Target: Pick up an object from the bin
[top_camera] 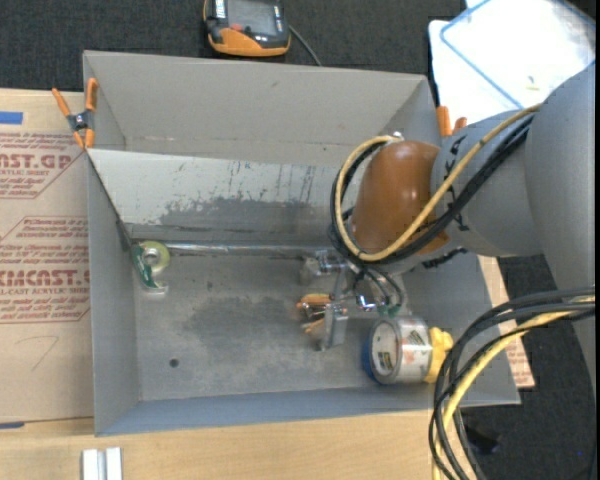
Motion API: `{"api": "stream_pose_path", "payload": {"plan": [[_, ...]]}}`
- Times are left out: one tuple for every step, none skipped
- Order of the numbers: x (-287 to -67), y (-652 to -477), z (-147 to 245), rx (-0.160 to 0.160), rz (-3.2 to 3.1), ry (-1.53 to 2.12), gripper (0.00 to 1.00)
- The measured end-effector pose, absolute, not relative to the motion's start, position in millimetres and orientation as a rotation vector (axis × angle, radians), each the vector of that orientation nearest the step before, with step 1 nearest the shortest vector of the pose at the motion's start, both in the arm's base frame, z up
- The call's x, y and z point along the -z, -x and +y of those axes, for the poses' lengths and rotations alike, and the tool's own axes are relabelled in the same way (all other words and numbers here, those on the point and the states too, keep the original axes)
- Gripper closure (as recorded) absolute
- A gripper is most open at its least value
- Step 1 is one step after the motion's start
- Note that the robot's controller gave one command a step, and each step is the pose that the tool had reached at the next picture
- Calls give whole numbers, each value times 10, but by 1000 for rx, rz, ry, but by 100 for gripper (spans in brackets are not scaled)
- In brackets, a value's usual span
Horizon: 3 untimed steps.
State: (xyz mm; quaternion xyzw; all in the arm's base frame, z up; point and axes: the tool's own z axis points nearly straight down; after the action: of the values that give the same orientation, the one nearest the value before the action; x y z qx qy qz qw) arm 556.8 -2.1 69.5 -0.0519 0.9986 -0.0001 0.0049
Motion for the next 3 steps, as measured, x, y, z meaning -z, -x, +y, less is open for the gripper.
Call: {"api": "stream_pose_path", "payload": {"plan": [[-707,-5272,27,-5,3140,-187,100],[-707,-5271,27,-4,3140,-188,100],[-841,-5240,29,-4,3151,-188,100]]}}
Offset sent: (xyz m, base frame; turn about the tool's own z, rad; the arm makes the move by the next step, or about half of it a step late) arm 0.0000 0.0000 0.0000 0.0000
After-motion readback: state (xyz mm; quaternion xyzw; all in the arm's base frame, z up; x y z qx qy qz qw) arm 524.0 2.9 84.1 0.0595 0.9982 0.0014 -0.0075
